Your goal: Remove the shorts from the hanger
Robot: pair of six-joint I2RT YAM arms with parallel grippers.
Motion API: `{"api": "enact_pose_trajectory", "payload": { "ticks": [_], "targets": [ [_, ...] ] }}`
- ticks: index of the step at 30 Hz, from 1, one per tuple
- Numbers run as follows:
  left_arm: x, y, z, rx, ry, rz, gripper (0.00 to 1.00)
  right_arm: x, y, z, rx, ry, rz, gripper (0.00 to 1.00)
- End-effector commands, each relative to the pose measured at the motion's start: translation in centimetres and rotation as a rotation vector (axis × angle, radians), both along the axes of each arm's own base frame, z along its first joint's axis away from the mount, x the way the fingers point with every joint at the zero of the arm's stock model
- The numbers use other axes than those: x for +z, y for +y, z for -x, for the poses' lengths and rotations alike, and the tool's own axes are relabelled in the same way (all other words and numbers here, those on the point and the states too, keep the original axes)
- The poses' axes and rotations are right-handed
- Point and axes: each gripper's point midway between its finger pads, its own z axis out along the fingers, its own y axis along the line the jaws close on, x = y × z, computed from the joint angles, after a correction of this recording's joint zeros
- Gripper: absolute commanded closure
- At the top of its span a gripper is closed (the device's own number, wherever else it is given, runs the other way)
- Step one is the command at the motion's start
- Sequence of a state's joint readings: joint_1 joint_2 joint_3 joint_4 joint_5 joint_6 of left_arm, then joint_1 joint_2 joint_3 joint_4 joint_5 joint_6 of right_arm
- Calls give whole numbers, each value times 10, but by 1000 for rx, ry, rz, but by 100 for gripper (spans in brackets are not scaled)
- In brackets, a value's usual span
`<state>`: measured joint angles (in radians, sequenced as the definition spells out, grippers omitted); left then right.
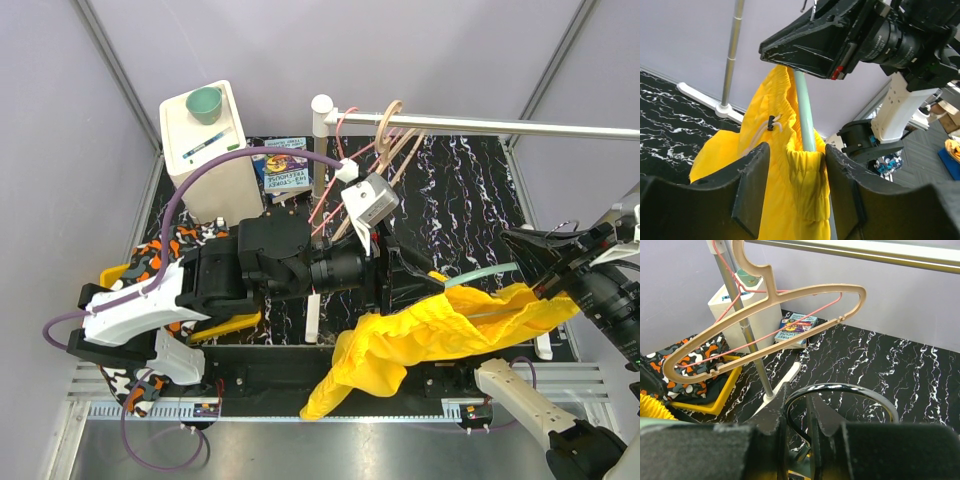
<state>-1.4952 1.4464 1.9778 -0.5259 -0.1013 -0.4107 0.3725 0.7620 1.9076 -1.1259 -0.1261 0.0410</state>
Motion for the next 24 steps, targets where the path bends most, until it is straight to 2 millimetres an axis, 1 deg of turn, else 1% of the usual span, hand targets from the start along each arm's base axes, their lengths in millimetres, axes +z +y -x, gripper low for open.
{"api": "enact_pose_trajectory", "payload": {
  "ticks": [1,3,6,8,9,11,12,14,15,16,17,18,19,20,21,22,23,24],
  "targets": [
    [28,6,14,-79,11,80,58,26,2,4,19,-85,-36,100],
    [26,4,16,-90,15,75,64,27,1,4,16,-90,-38,100],
    [23,3,16,-91,28,69,70,27,0,4,8,-96,-41,100],
    [21,2,16,-91,35,64,80,28,-1,4,3,-101,-41,100],
    [21,3,20,-112,34,64,83,28,-1,4,0,-102,-43,100],
    [21,3,19,-106,35,61,98,28,-3,2,-12,-102,-46,100],
    [21,4,19,-103,34,59,100,29,-5,3,-22,-106,-54,100],
    [24,8,18,-98,25,66,100,28,-13,-2,-75,-101,-63,100],
    [30,16,18,-98,12,83,100,28,-17,-3,-101,-95,-77,100],
    [31,19,14,-71,7,85,100,25,-26,-8,-161,-87,-84,100],
    [38,30,8,-32,3,108,100,26,-33,-7,-197,-84,-117,100],
    [40,36,6,-18,-4,115,100,25,-40,-8,-241,-81,-138,100],
    [34,38,4,-5,-8,105,100,22,-53,-12,-322,-71,-159,100],
    [46,54,3,12,-14,151,100,21,-61,-9,-359,-69,-194,100],
    [46,59,1,25,-18,158,100,19,-66,-10,-396,-57,-213,100],
    [38,60,-1,32,-17,148,100,16,-78,-11,-466,-48,-235,100],
    [46,73,-1,39,-18,181,100,12,-83,-10,-494,-32,-262,100],
    [45,76,-1,40,-15,185,100,10,-87,-10,-519,-23,-278,100]
  ]
}}
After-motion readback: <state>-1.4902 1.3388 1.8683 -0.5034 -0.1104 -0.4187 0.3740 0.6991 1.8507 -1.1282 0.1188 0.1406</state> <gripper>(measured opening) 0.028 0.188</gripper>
